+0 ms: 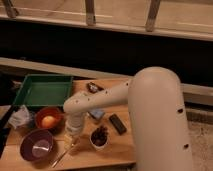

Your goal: Place fork in tray

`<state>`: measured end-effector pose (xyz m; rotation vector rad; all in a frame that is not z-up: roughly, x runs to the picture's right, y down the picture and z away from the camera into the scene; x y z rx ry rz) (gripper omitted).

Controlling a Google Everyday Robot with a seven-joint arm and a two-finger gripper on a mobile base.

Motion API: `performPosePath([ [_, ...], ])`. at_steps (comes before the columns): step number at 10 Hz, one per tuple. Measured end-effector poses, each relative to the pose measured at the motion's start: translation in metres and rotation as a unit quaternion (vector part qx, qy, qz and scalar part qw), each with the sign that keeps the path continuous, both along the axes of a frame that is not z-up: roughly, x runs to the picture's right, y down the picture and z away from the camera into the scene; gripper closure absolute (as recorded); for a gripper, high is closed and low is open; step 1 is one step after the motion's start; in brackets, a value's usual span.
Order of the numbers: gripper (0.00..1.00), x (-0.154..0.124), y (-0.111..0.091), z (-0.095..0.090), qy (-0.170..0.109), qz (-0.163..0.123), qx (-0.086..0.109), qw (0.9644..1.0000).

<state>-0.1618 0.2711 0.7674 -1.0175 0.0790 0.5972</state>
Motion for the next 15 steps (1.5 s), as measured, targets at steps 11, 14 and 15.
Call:
performPosePath([
  [11, 0.65, -0.0028, 0.0043, -0.0018, -0.005, 0.004, -0.013, 0.9999],
  [14, 1.0, -0.006, 0.0084, 0.0026, 0.004, 0.002, -0.019, 0.9998],
  [15, 1.0, -0.0063, 0.0072, 0.0023, 0.004, 0.003, -0.019, 0.9998],
])
